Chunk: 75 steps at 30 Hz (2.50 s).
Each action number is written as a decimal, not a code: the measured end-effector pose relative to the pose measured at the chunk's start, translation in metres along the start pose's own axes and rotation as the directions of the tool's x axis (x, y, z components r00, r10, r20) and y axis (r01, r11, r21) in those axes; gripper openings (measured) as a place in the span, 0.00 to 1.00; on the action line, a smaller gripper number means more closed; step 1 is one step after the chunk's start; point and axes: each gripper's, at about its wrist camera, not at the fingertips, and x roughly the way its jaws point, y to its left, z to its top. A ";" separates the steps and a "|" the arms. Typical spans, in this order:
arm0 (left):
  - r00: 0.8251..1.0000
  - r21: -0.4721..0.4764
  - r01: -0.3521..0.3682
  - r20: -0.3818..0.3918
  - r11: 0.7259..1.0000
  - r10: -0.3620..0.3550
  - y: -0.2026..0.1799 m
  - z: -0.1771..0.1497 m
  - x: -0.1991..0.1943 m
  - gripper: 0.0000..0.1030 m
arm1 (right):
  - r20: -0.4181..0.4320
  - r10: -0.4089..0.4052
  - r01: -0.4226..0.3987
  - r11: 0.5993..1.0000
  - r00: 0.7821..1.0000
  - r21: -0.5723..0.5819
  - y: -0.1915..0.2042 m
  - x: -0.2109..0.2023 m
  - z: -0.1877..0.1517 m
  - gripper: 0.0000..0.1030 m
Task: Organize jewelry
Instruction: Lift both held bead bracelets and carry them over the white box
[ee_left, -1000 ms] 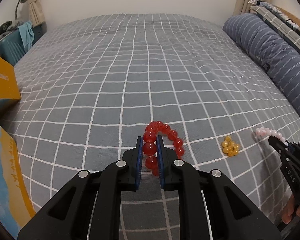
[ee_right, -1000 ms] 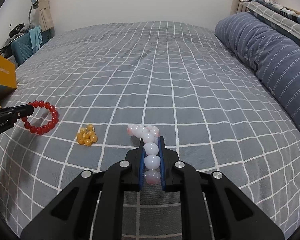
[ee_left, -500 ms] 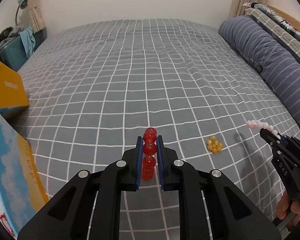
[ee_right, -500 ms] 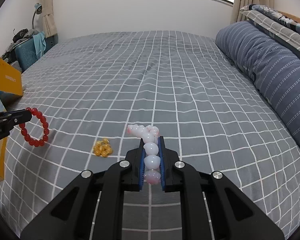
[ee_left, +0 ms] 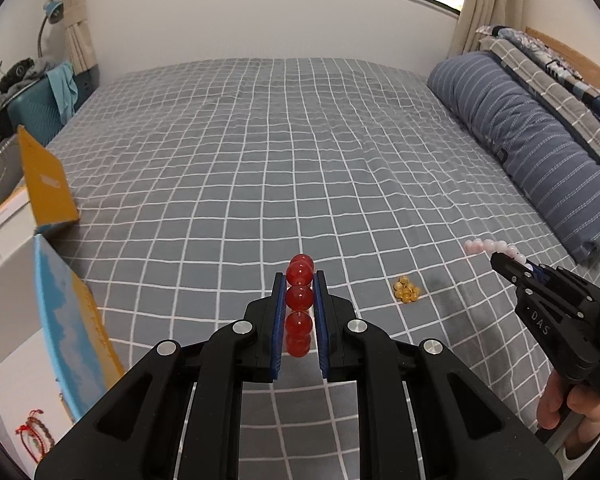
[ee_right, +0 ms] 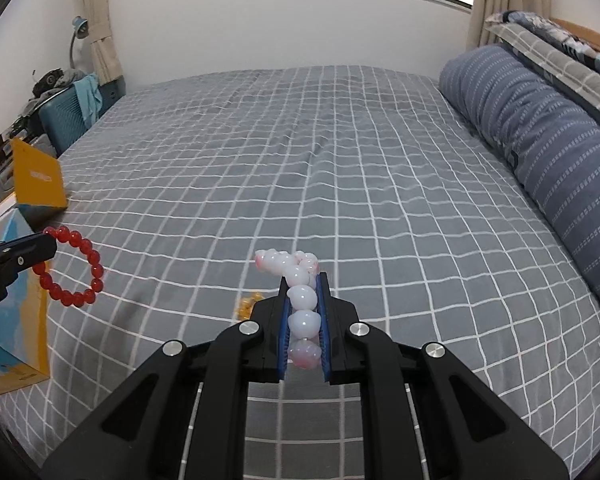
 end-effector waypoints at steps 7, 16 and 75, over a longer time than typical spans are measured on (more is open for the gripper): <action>1.000 -0.038 -0.020 -0.011 0.999 0.020 0.018 -0.002 -0.020 0.12 | 0.021 0.031 -0.030 0.999 0.999 -0.024 0.025 -0.020 0.013 0.11; 0.999 -0.096 -0.053 0.008 0.994 0.054 0.047 -0.005 -0.050 0.12 | 0.032 0.091 -0.089 0.994 0.995 -0.066 0.067 -0.035 0.025 0.11; 0.917 -0.468 -0.399 -0.213 0.789 0.337 0.295 -0.173 -0.128 0.12 | -0.240 0.392 -0.460 0.778 0.888 -0.429 0.403 -0.027 -0.052 0.11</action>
